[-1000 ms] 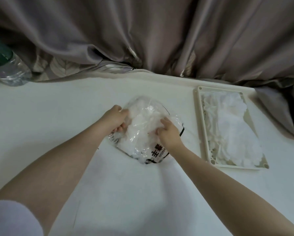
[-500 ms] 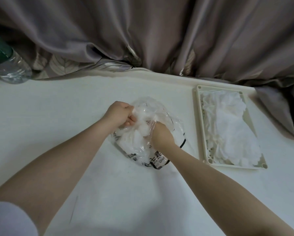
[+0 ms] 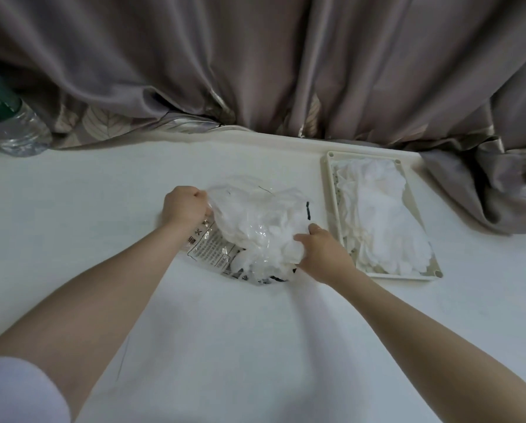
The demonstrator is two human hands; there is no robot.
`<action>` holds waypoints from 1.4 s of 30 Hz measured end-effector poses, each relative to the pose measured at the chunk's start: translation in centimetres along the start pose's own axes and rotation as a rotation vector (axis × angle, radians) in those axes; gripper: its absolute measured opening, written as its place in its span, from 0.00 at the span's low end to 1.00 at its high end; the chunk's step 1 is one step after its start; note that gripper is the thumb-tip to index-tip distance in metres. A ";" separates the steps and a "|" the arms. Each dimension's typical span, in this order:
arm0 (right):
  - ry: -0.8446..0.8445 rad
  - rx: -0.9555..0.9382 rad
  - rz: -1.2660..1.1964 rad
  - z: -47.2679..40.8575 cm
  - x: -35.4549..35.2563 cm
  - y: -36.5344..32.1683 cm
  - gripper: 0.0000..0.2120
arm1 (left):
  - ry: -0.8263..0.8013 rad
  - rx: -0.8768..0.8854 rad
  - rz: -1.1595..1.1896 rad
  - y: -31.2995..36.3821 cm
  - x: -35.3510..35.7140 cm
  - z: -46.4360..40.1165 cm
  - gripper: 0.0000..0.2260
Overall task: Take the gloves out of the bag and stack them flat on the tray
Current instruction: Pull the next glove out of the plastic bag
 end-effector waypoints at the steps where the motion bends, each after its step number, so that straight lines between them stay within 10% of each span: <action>1: -0.023 -0.055 0.087 0.3 0.3 0.1 0.22 | -0.034 0.014 -0.025 0.2 0.3 0.6 0.11; 10: -0.151 -0.316 -0.195 -0.4 3.7 -4.1 0.47 | -0.518 -0.268 0.294 0.7 2.8 4.5 0.04; 17: -0.152 -0.387 -0.055 -2.6 2.8 -7.3 0.35 | -0.760 -0.275 0.259 1.1 3.4 5.3 0.12; 23: 0.024 -0.146 -0.081 -2.3 2.1 -5.6 0.28 | -0.345 -0.160 0.338 2.1 2.7 3.3 0.11; 31: 0.292 -0.521 0.008 0.6 0.7 -4.1 0.22 | 0.097 -0.010 0.185 0.0 0.5 0.1 0.11; 37: 0.063 -0.282 -0.083 0.6 1.5 -2.2 0.30 | -0.080 0.009 -0.390 -1.6 0.3 0.8 0.27; 40: 0.083 -0.093 -0.482 0.2 0.5 -3.0 0.39 | 0.063 0.423 -0.294 2.6 -0.5 3.4 0.28; 42: 0.134 -0.014 -0.648 0.0 -0.3 -3.6 0.37 | -0.158 0.558 -0.099 3.8 0.6 5.4 0.23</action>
Point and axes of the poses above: each hand's wrist, its own z-axis away from the middle knuckle, its own x-axis out of the palm, y = z × x, the point moved 5 cm from there along -z, towards the middle knuckle, and after that the axes turned 12 degrees about y, right-handed, at the moved point
